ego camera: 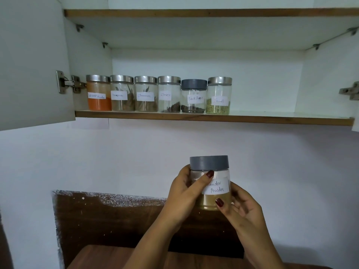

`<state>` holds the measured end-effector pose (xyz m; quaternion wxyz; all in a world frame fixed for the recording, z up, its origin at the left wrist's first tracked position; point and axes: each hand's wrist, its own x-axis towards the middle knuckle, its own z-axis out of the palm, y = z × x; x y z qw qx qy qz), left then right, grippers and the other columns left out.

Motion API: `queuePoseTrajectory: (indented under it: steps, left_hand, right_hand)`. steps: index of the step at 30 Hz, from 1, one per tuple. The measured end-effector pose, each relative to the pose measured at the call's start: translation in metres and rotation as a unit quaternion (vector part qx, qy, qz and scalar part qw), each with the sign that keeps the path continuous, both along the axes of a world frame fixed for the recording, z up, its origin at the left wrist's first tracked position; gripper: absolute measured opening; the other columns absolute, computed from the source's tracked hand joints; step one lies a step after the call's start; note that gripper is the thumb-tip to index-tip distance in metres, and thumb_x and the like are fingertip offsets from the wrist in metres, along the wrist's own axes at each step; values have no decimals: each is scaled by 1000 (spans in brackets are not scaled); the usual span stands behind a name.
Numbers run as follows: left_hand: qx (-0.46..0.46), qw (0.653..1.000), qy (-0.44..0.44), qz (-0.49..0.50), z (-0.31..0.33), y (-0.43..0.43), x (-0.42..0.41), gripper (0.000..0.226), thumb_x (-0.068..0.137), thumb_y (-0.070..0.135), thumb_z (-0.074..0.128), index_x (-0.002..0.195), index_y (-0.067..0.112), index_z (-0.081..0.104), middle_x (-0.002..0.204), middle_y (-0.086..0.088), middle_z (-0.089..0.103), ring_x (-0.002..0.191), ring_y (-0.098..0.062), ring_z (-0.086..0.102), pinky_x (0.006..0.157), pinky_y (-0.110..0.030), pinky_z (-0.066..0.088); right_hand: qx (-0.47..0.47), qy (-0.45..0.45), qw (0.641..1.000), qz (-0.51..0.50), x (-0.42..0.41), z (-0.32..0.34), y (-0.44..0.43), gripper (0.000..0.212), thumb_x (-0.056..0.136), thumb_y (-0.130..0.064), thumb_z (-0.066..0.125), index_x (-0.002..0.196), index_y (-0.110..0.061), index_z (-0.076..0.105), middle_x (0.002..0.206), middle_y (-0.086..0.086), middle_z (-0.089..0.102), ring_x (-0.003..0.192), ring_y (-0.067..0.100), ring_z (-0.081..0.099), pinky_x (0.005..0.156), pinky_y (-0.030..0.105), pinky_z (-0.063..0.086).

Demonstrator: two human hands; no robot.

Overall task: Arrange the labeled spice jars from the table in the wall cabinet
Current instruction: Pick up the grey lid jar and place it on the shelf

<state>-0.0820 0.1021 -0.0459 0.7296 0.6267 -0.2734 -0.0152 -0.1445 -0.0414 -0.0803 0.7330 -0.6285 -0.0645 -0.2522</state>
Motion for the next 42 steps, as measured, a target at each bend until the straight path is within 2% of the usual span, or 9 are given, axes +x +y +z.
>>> queuePoseTrajectory:
  steps: [6, 10, 16, 19, 21, 25, 29, 35, 42]
  left_hand:
    - [8, 999, -7, 34, 4, -7, 4, 62, 67, 59, 75, 119, 26, 68, 110, -1, 74, 105, -20, 70, 91, -46, 58]
    - [15, 998, -20, 62, 10, -14, 4, 62, 62, 62, 77, 115, 31, 67, 108, 5, 74, 102, -13, 71, 87, -40, 60]
    - [15, 995, -46, 86, 19, -17, 5, 65, 63, 57, 81, 120, 31, 63, 109, 13, 72, 101, -5, 68, 77, -23, 60]
    - [17, 994, -57, 87, 26, -20, 6, 53, 77, 44, 81, 124, 27, 61, 113, 10, 70, 103, -7, 67, 74, -19, 58]
    - [19, 994, -66, 85, 31, -22, 6, 55, 77, 44, 77, 126, 27, 60, 115, 10, 68, 102, -6, 66, 73, -18, 58]
    - [19, 993, -88, 78, 40, -26, 8, 49, 81, 40, 76, 125, 26, 61, 112, 11, 70, 97, 3, 66, 71, -16, 56]
    - [5, 993, -97, 59, 49, -32, 11, 44, 84, 36, 75, 124, 25, 62, 110, 9, 70, 98, -1, 67, 72, -17, 56]
    - [-24, 994, -107, 22, 64, -42, 16, 48, 84, 45, 71, 127, 28, 57, 113, 7, 70, 102, -7, 68, 79, -24, 58]
    - [-26, 990, -136, -5, 90, -55, 21, 53, 81, 51, 64, 126, 25, 57, 112, 2, 70, 100, -9, 69, 75, -20, 56]
  right_hand:
    - [18, -12, 999, -28, 3, 1, 1, 51, 76, 8, 69, 120, -17, 61, 92, -17, 76, 87, 0, 72, 61, 11, 53]
    - [19, -25, 998, -48, 6, 3, 1, 58, 74, 6, 72, 127, -13, 59, 97, -17, 75, 90, 1, 72, 62, 11, 54]
    - [-10, -52, 997, -58, 8, 12, -2, 78, 54, -19, 92, 125, -24, 60, 112, -10, 72, 97, 1, 70, 64, 14, 55]
    - [-21, -54, 996, -69, 10, 19, -5, 95, 34, -59, 92, 120, -33, 60, 111, -16, 71, 99, 0, 69, 67, 16, 56]
    - [-21, -51, 996, -76, 12, 23, -8, 100, 28, -69, 87, 119, -37, 59, 112, -22, 69, 101, -2, 67, 69, 15, 56]
    - [-34, -61, 994, -80, 14, 31, -15, 92, 34, -69, 87, 118, -43, 56, 109, -28, 68, 100, -2, 68, 69, 15, 57]
    - [-32, -58, 995, -81, 16, 35, -22, 69, 51, -50, 84, 114, -45, 56, 113, -26, 65, 101, 7, 68, 77, 21, 57]
    - [-72, -43, 994, -70, 19, 45, -33, 85, 55, -43, 79, 135, -33, 52, 124, -18, 64, 111, 5, 64, 94, 30, 54]
    - [-89, -70, 991, -73, 22, 73, -55, 70, 64, -31, 85, 128, -24, 59, 111, -13, 72, 103, 4, 68, 79, 17, 56]
